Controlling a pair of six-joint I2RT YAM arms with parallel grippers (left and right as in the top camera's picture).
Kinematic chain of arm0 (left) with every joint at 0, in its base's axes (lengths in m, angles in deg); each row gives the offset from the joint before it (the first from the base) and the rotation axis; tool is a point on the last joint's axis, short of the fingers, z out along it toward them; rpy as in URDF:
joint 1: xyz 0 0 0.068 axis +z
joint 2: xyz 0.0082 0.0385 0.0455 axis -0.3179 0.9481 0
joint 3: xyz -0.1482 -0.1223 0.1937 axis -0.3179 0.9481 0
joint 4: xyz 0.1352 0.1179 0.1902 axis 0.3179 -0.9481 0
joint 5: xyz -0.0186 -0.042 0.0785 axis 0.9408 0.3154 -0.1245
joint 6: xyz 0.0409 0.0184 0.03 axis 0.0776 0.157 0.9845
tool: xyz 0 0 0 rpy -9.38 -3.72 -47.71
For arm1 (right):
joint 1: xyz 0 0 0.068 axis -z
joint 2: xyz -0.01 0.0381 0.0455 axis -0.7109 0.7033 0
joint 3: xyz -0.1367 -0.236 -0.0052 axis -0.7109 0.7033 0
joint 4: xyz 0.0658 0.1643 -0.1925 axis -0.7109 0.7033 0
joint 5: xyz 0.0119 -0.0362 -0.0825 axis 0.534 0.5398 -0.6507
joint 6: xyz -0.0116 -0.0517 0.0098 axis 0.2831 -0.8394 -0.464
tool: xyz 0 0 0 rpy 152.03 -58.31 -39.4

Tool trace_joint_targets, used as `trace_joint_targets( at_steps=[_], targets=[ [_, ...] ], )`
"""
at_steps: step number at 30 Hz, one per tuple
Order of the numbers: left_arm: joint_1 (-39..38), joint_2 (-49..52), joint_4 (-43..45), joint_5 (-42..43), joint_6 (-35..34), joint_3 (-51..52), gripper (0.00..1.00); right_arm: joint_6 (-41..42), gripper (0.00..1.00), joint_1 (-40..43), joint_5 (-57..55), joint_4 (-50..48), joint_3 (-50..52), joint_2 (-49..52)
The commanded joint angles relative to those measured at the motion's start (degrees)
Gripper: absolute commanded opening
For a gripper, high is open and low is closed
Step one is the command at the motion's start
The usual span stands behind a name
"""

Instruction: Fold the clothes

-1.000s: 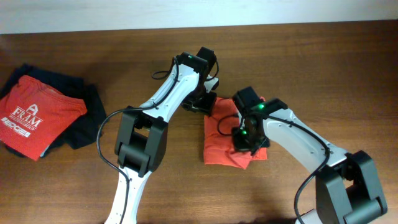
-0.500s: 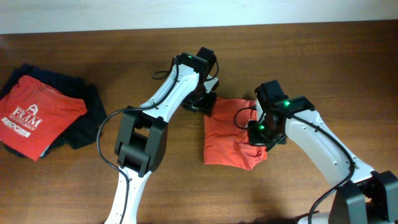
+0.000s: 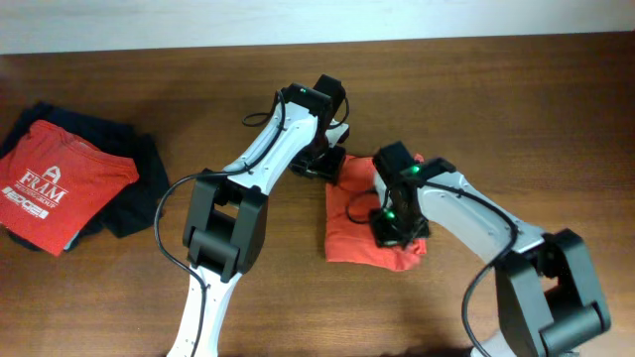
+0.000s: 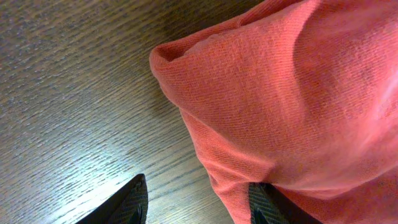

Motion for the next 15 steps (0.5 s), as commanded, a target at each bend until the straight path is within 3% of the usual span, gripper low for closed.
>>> trace_joint_targets(
  at_steps=[1,8,12,15],
  targets=[
    [0.09,1.05,0.11,1.01,0.7,0.17,0.52,8.07,0.04,3.76,-13.73,3.28,0.37,-2.73],
    [0.11,1.05,0.04,0.74,0.72,0.17,0.52,11.28,0.04,10.64,-17.62,7.52,0.37,-6.27],
    [0.79,1.03,-2.34,0.76,0.72,-2.01,0.63,2.08,0.05,10.75,-6.08,6.32,0.35,-7.39],
    [1.73,1.03,-5.7,0.76,0.74,-6.21,0.63,-6.32,0.14,9.81,4.57,4.11,0.35,-10.03]
  ],
)
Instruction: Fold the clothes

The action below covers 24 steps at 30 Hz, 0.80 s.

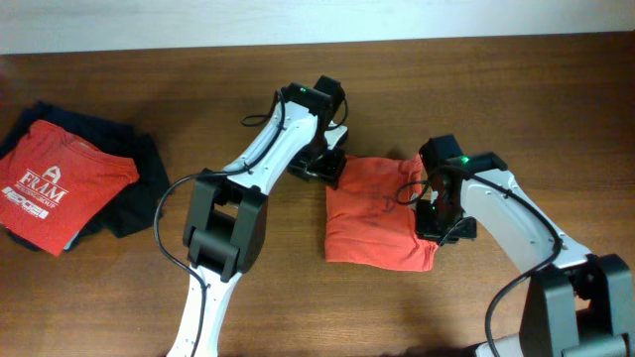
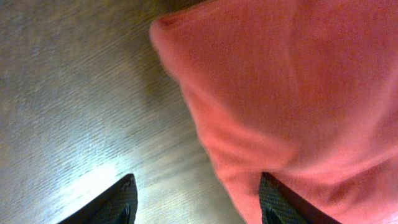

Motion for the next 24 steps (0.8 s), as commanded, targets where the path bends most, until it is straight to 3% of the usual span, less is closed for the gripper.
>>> trace_joint_targets(
  at_steps=[1,4,10,16,20,24],
  targets=[
    [1.95,0.87,-3.26,0.59,0.74,-6.91,0.64,-10.1,0.16,-1.22,14.75,-2.14,-0.17,-4.94],
    [3.41,0.87,-4.68,0.46,1.33,-11.96,0.72,-10.05,0.29,-1.31,15.96,-4.74,-0.17,-7.3],
    [4.72,1.4,0.33,0.42,5.95,-13.68,0.86,-7.91,0.31,-1.33,15.98,-13.49,0.74,-5.6],
    [4.61,3.17,0.11,0.35,8.07,-13.55,0.85,-5.38,0.27,-1.11,12.57,-22.93,1.66,0.33],
    [4.61,3.21,-0.48,0.2,8.07,-13.35,0.84,0.68,0.24,1.81,-3.98,-19.78,1.66,1.2],
    [4.72,3.21,-0.5,0.17,8.52,-13.33,0.84,4.83,0.21,7.28,-6.86,-14.47,1.36,1.09]
  ],
)
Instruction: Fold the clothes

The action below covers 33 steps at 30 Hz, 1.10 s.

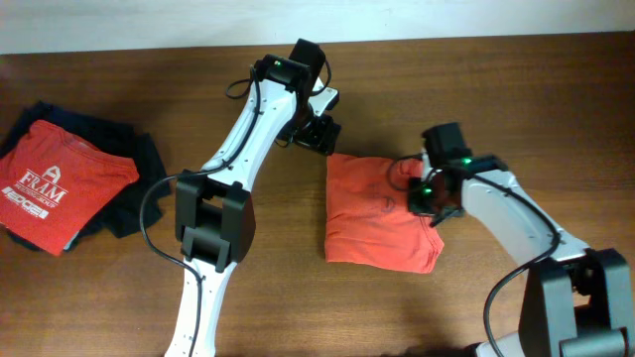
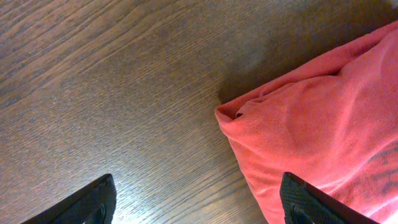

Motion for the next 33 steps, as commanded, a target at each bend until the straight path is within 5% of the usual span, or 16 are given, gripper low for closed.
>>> trace_joint_targets(
  at_steps=[1,5,10,20,23,26,28,32,33],
  targets=[
    [0.09,0.7,-0.09,0.22,1.64,-0.2,0.84,5.55,0.19,5.84,-5.55,3.67,-0.31,-0.37],
    [-0.2,0.72,0.46,0.28,3.5,-0.02,0.86,-6.99,0.18,10.27,14.49,3.61,-0.72,-1.49],
    [-0.46,0.79,2.25,2.16,7.98,0.37,0.86,-15.78,0.34,10.4,32.52,5.79,-0.79,-3.91],
    [-1.31,6.21,2.75,11.5,17.25,0.96,0.69,-16.11,0.35,9.35,33.42,7.65,-0.79,-5.42],
    [-1.62,8.37,3.23,13.68,20.85,0.96,0.57,-16.79,0.35,9.29,33.55,9.22,-0.79,-5.42],
    [-1.81,9.79,3.96,13.68,20.87,0.96,0.17,-16.79,0.35,9.29,33.55,9.62,-0.79,-5.42],
    [-1.81,9.97,4.46,13.51,20.85,0.96,0.0,-16.76,0.35,9.29,33.53,10.38,-0.79,-5.42],
    [-1.09,9.84,5.07,9.68,15.54,0.63,0.0,-16.76,0.35,9.16,33.29,12.94,-0.76,-5.4],
    [0.37,9.84,3.98,1.7,5.81,0.57,0.0,-16.04,0.35,8.46,31.45,14.25,-0.57,-5.4]
  ],
)
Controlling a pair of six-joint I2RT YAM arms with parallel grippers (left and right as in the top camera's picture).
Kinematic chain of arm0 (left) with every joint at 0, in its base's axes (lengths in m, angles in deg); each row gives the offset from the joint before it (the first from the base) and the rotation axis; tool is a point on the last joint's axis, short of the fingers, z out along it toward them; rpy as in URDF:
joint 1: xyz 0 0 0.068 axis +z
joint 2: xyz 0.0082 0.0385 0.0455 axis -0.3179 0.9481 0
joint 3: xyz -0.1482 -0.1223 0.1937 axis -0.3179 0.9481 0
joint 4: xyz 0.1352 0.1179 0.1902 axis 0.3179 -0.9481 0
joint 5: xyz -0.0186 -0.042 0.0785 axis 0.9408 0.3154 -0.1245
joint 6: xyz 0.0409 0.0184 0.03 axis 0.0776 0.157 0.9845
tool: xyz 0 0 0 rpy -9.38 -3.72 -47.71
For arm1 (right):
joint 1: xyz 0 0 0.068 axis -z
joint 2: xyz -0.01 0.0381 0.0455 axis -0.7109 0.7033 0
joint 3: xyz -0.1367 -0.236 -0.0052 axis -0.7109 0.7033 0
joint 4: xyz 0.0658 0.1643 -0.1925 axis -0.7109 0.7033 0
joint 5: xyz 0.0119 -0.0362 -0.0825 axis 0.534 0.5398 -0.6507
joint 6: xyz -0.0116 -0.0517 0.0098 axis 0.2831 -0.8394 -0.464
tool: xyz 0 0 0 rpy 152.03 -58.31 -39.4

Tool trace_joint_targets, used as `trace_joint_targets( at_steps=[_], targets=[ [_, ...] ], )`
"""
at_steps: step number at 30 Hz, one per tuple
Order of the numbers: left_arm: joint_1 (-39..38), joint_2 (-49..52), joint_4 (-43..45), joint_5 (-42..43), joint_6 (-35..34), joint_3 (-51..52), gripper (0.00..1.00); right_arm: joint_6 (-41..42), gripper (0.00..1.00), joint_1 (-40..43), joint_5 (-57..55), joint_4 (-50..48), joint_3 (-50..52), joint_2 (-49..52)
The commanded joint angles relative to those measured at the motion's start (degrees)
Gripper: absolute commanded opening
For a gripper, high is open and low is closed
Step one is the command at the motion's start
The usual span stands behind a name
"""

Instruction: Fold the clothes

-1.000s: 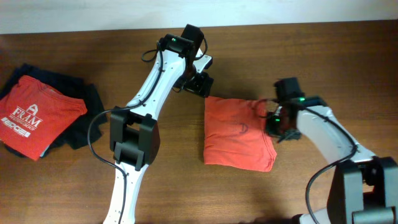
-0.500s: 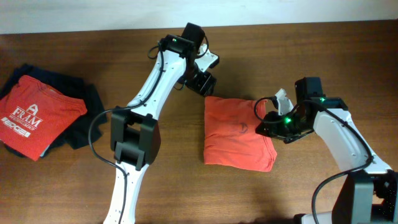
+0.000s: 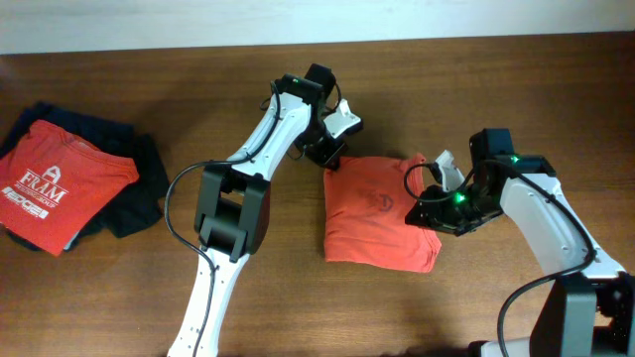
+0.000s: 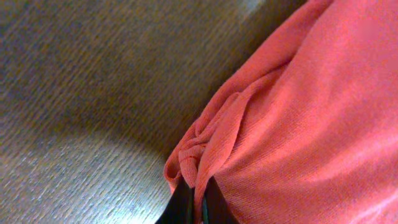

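Observation:
An orange garment [image 3: 375,213] lies folded into a rough rectangle at the middle of the table. My left gripper [image 3: 332,161] is at its far left corner. In the left wrist view the gripper [image 4: 199,198] is shut on a bunched fold of the orange fabric [image 4: 292,118], with the cloth pinched between the two dark fingers [image 4: 181,202]. My right gripper [image 3: 425,210] is low at the garment's right edge. Its jaws are dark against the cloth, so I cannot tell whether they are open or shut.
A pile of clothes lies at the table's left end: a red printed shirt [image 3: 55,183] on top of dark navy garments [image 3: 134,198]. The table's back edge [image 3: 317,42] runs along the top. Bare wood [image 3: 298,297] lies in front of the garment.
My left gripper was wide open above the wood beside the garment's far left corner. Now it is shut on that corner. My right gripper moved from the far right corner to the right edge.
First my left gripper was open at the far left corner while my right one sat over the bunched right half. Then the garment lay spread wider, right gripper at its right edge. Later the left gripper stood clear and open; now it pinches the corner.

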Motion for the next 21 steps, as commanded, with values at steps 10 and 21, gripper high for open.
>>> trace_joint_targets(
  at_steps=[10,21],
  targets=[
    [6.47,1.05,-11.85,-10.32,-23.96,0.0,0.0,7.45,0.45,-9.57,-6.47,2.91,1.25,-0.74],
    [2.45,1.05,-21.64,-6.45,-26.75,0.02,0.01,28.94,0.14,-23.04,-7.93,-6.84,1.29,-0.48]
  ],
)
